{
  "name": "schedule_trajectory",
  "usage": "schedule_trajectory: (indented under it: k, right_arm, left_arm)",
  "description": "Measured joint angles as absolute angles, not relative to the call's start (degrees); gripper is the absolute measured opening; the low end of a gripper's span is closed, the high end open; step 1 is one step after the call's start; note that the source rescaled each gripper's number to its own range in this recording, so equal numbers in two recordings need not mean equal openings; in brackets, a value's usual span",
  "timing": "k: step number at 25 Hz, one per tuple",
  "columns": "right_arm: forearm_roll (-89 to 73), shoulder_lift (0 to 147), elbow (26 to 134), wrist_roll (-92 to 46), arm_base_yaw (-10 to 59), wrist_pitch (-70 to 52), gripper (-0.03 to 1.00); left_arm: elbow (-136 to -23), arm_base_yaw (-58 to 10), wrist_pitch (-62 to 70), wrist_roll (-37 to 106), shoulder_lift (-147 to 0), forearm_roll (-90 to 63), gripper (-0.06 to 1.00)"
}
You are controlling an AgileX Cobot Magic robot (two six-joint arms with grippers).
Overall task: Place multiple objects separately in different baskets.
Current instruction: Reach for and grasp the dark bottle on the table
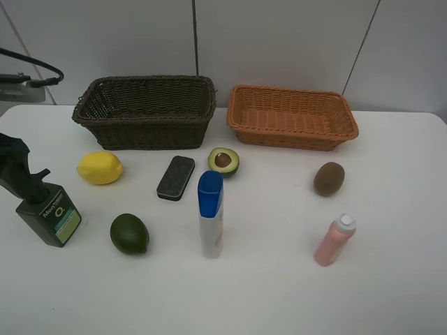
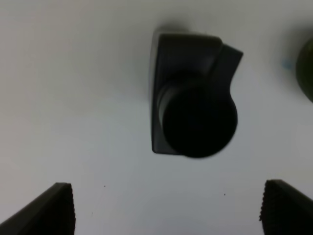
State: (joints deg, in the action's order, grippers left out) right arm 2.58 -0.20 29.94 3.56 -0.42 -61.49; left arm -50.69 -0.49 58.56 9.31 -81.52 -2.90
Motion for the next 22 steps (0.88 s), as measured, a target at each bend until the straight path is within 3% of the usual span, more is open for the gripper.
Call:
schedule_trajectory:
  k: [14,22]
  right_arm:
    - [2.58,-0.20,29.94,3.56,-0.42,-61.49,1.00]
    - [2.58,-0.20,29.94,3.56,-0.42,-61.49,1.00]
  left_arm:
    - [-52.21,-0.74,52.07,10.34,-92.66,-4.62,0.99]
    - [-52.21,-6.01,48.96,9.99,-93.97,-4.77,0.99]
